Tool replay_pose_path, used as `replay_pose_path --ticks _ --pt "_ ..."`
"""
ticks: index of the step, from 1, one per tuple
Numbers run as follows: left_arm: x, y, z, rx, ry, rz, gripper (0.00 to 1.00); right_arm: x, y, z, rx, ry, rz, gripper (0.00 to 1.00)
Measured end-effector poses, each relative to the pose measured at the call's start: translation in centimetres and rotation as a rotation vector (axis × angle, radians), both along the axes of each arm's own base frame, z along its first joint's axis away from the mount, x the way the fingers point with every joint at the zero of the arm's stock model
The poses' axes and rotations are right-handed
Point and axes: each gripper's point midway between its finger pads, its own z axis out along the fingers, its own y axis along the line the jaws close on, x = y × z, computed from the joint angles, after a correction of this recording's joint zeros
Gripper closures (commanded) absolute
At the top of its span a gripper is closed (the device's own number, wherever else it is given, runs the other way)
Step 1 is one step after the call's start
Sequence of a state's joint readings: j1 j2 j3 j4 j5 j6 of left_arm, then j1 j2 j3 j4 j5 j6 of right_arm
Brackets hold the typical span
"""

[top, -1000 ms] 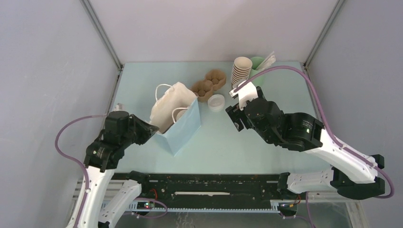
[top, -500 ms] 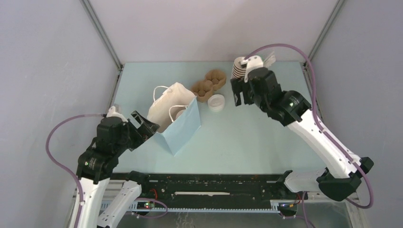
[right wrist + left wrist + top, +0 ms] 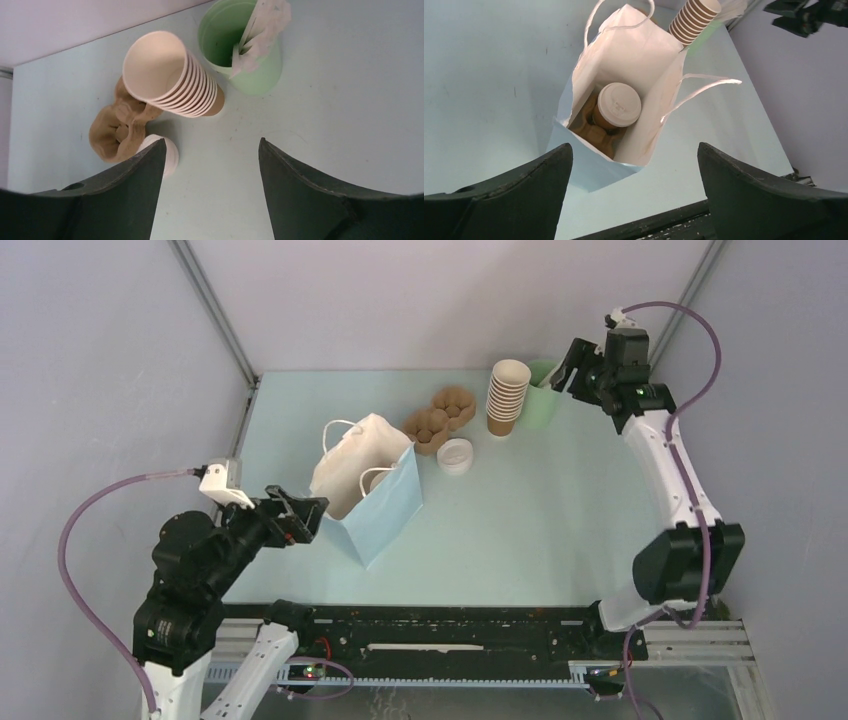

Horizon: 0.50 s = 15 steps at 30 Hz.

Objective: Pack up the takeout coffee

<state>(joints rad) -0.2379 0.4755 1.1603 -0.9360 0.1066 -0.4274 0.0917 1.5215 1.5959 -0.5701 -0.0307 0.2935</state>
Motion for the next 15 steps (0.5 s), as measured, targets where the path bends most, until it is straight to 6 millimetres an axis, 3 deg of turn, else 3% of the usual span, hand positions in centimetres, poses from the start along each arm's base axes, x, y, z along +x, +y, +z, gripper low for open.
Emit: replay_pose_path --ticks 7,15 --pt "0.3 0.0 0.8 0.068 -0.069 -0.037 0.01 4.1 -0.5 -4.9 0.148 0.089 -0.117 0.26" --pt "0.5 0.5 0.7 0.137 -0.093 -0.037 0.00 6.9 0.2 -7.2 0.223 0.077 -0.325 0.36"
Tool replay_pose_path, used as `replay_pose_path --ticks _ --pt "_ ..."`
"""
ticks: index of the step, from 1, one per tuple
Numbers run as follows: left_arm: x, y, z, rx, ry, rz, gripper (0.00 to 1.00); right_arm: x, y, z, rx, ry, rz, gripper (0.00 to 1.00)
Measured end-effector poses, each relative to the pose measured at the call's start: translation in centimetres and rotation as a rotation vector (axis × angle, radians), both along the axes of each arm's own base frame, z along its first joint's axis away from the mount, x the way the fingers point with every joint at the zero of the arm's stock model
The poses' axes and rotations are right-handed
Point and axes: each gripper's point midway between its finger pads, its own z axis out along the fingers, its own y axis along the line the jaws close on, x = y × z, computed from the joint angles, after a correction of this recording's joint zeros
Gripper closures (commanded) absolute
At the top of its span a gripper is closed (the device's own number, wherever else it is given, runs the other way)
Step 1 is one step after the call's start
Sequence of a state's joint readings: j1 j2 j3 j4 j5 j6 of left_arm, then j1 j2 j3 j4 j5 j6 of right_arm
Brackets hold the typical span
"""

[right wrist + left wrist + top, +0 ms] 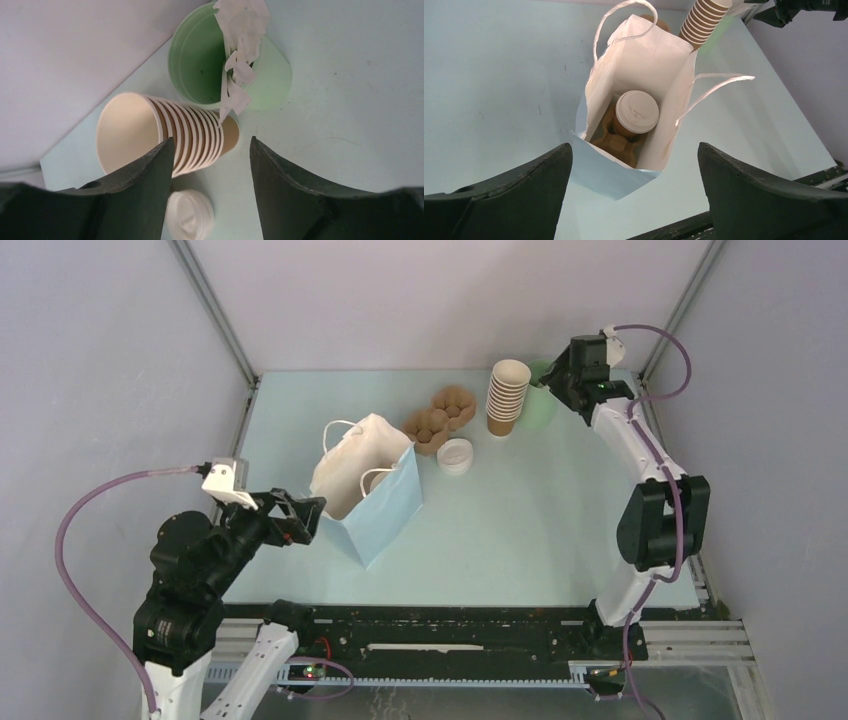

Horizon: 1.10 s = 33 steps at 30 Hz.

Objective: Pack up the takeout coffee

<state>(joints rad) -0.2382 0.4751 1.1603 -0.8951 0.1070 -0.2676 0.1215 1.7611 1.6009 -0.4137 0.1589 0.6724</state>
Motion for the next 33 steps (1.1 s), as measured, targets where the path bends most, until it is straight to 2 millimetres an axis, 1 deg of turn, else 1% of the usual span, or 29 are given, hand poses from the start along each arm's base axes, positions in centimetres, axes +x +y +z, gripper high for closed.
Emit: replay_pose_path --ticks 5,9,12,14,18,22,29,33 --pt "0.0 0.3 -0.1 0.027 -0.010 0.007 0.00 1.5 0.4 -1.0 0.047 -0.013 -0.107 0.47" --pt "-0.1 0.6 0.0 0.038 -0.018 0.014 0.00 2.4 0.4 -1.9 0.076 -0.018 -0.179 0.48" --pt "-0.2 0.6 0.0 0.041 -0.023 0.014 0.00 2.7 0.1 -2.4 0.084 -0.022 -0.225 0.49" --pt "-0.3 0.7 0.0 0.041 -0.025 0.014 0.00 2.9 -0.2 -2.4 0.086 -0.027 -0.251 0.53" --pt "-0.3 0.7 0.0 0.042 -0.026 0.014 0.00 3.4 -0.5 -2.1 0.093 -0.044 -0.284 0.57" --pt "-0.3 0.6 0.0 0.044 -0.027 0.011 0.00 4.0 -0.4 -1.8 0.105 -0.057 -0.297 0.57" --pt "-0.3 0.6 0.0 0.049 -0.029 0.008 0.00 4.1 -0.3 -1.8 0.114 -0.060 -0.313 0.58" --pt "-0.4 0.6 0.0 0.049 -0.030 0.007 0.00 4.1 0.0 -2.0 0.116 -0.056 -0.312 0.55"
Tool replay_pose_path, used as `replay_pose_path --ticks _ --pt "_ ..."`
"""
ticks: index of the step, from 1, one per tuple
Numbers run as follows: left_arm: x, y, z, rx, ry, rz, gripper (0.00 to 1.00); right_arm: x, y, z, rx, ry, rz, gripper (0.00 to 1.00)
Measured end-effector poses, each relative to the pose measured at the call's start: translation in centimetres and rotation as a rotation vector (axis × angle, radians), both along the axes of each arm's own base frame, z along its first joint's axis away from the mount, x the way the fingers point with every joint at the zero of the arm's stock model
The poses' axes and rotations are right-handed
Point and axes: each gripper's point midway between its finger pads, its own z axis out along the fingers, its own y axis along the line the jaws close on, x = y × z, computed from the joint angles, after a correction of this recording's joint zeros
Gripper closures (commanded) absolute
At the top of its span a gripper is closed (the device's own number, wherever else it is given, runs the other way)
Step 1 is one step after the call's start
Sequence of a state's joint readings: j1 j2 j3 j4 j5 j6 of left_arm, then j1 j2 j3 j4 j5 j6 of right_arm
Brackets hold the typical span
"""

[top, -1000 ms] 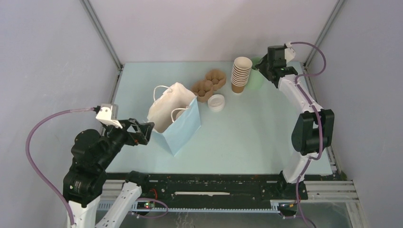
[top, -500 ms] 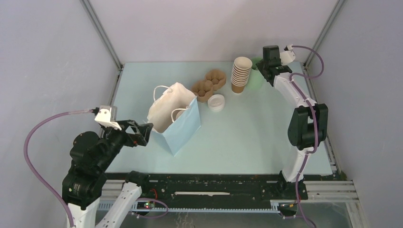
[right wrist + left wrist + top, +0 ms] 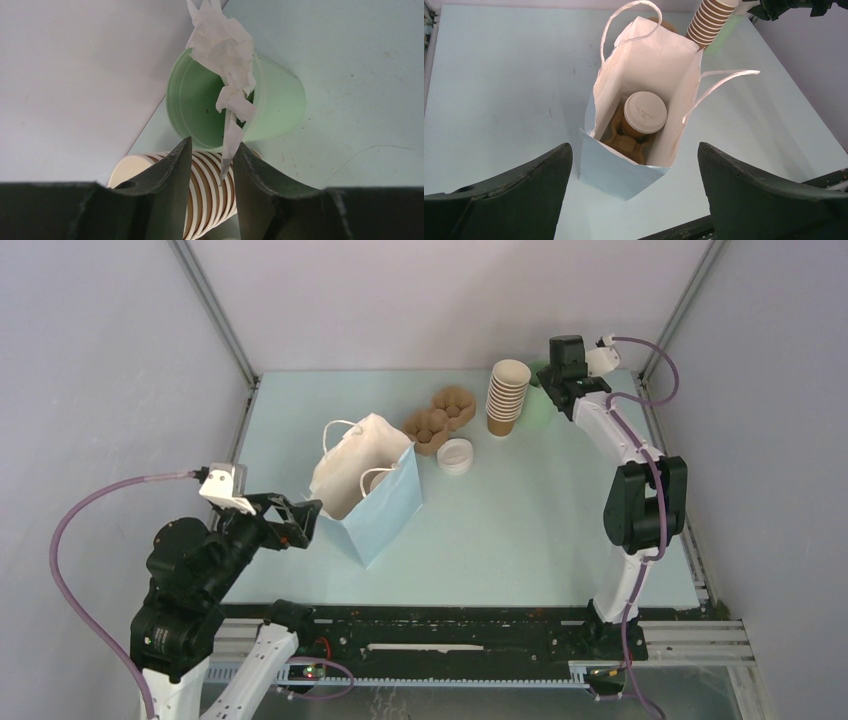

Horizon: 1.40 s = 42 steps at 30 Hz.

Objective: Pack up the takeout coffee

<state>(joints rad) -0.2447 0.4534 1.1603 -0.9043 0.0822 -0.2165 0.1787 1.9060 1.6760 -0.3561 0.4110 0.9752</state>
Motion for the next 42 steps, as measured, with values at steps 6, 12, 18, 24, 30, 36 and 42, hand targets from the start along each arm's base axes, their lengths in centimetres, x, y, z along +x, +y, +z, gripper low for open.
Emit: replay_pose_path --ticks 6,12,18,24,30,36,42 --pt "-0.2 0.0 0.1 -0.002 -0.006 0.000 0.00 0.0 0.3 0.0 0.001 0.000 0.006 0.56" --pt "-0.3 0.0 0.1 -0.002 -0.006 -0.002 0.00 0.0 0.3 0.0 0.010 -0.002 0.000 0.59" --pt "-0.3 0.0 0.1 -0.002 -0.007 -0.002 0.00 0.0 0.4 0.0 0.023 -0.004 -0.007 0.66" --pt "-0.3 0.0 0.1 -0.002 -0.010 -0.002 0.00 0.0 0.6 0.0 0.036 -0.007 -0.005 0.70" --pt "-0.4 0.0 0.2 -0.004 -0.013 -0.004 0.00 0.0 1.1 0.0 0.044 -0.006 0.004 0.76" --pt "-0.5 0.0 0.2 -0.004 -0.014 -0.006 0.00 -0.1 1.6 -0.1 0.051 -0.002 0.015 0.84" --pt "-0.6 0.0 0.3 -0.006 -0.021 -0.007 0.00 -0.3 1.7 -0.3 0.052 0.004 0.018 0.86"
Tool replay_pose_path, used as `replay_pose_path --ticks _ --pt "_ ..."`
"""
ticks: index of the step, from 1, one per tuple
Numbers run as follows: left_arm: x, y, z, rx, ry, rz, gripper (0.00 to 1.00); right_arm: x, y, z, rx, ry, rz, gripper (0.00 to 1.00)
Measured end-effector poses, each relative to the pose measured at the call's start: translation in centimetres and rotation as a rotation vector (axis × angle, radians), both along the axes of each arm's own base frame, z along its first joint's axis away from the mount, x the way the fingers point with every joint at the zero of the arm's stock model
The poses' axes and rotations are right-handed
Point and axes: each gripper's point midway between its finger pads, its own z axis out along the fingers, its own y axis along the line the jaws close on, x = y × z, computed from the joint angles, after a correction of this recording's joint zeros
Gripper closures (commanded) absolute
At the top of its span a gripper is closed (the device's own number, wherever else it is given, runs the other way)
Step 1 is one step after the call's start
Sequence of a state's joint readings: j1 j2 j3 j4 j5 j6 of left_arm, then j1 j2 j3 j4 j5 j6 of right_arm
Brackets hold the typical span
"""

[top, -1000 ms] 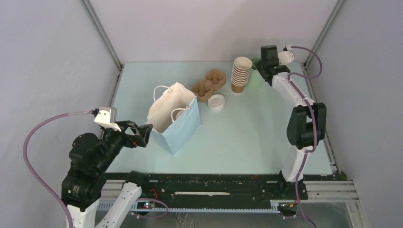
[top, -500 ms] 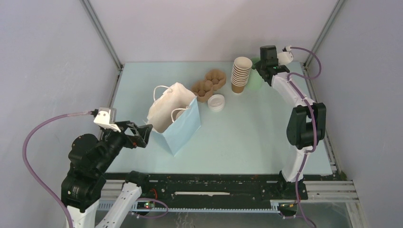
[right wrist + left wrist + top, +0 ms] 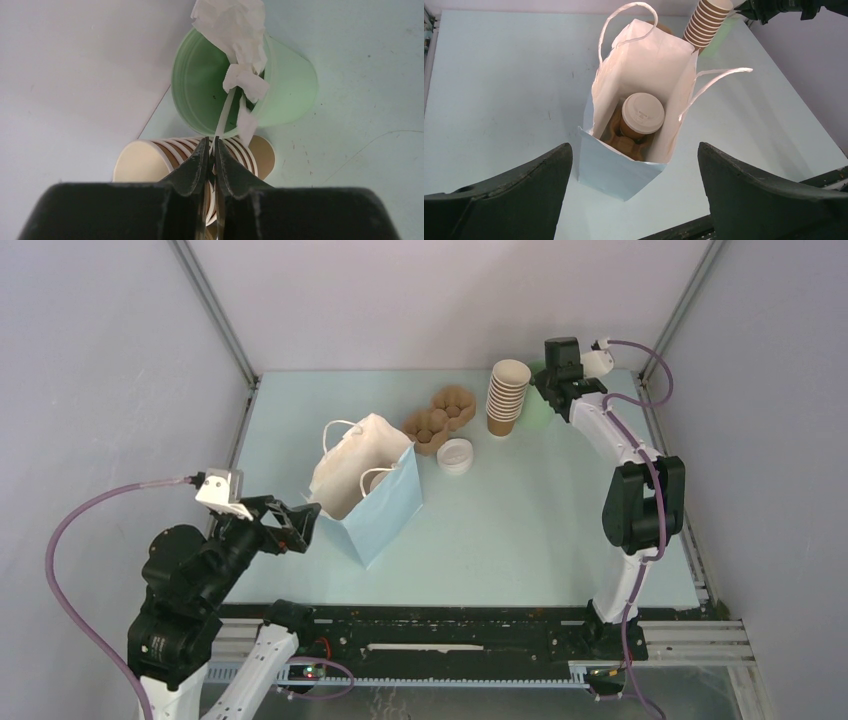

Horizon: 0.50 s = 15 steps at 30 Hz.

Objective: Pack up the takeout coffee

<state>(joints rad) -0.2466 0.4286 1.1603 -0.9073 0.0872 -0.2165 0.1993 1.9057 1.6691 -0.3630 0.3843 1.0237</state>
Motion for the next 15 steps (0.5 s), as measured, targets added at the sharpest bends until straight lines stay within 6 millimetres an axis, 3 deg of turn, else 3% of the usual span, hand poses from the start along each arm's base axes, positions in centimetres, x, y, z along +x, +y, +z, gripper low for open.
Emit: replay_pose_path --ticks 7,15 --pt "-0.2 0.0 0.1 -0.002 -0.005 -0.003 0.00 -0.5 -0.2 0.8 -0.012 -0.005 0.002 0.88" --pt "-0.2 0.3 0.2 -0.002 -0.014 0.016 0.00 -1.9 -0.9 5.1 -0.072 -0.068 0.028 0.96"
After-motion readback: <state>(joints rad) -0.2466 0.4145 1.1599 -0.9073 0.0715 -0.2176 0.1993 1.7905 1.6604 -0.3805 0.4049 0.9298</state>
